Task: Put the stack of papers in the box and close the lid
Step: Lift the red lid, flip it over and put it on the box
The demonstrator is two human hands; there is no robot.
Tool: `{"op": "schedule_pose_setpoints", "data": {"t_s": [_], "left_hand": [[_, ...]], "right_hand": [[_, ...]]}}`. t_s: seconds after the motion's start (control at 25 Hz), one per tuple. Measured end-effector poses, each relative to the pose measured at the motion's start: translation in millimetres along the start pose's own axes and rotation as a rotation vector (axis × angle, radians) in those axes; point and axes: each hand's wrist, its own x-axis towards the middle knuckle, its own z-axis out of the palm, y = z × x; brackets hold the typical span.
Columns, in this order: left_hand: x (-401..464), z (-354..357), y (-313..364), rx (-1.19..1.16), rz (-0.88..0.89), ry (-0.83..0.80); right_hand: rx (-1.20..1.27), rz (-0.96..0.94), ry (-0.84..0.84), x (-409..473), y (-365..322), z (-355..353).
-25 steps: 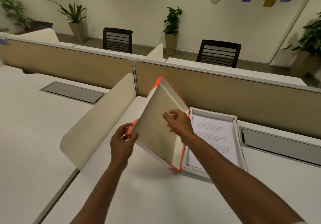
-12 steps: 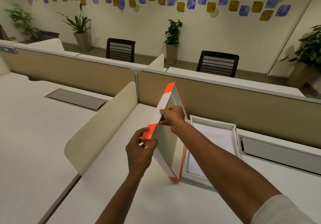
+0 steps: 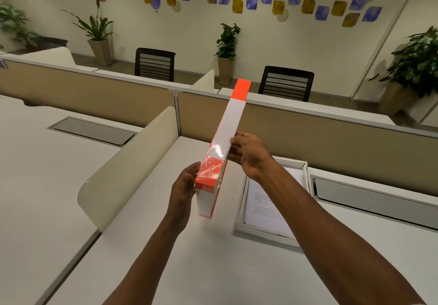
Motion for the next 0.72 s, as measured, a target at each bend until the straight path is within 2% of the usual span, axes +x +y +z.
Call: {"op": "schedule_pose_setpoints", "data": {"t_s": [0.12, 0.24, 0.28, 0.36, 0.4, 0.48, 0.64, 0.72], "left_hand": [[9.2, 5.1, 0.8, -0.134, -0.148, -0.019], [12.4, 13.1, -8.8, 0.008, -0.417, -0.019], [10.6, 13.8, -14.6, -0.013, -0.522, -0.038], [2.6, 12.5, -21.5, -0.221, -0.643, -0.179], [-2.6, 12.4, -23.5, -0.364, -0.66, -0.241], [-9.9, 13.3, -28.1, -0.54, -0.661, -0.23], [-17.8, 28.1, -33.5, -0.624, -0.579, -0.186], [-15.6, 33.2, -31.3, -0.572, -0.536, -0.19]], "right_hand": [[0.025, -0.05, -0.003, -17.3, -10.9, -7.1], [0.092, -0.026, -0.047, -36.9, -27.1, -19.9], [0.13, -0.016, -0.077, -44.6, -32.3, -26.9], [0.227, 0.008, -0.154, -61.5, -42.4, -45.0], [0.278, 0.021, -0.188, -70.1, -46.2, -56.3], [0.311, 0.038, -0.207, -84.9, -49.4, -80.8], [0.123, 0.044, -0.08, -104.0, -38.6, -129.1], [0.067, 0.012, 0.056, -106.0, -27.9, -149.9]]}}
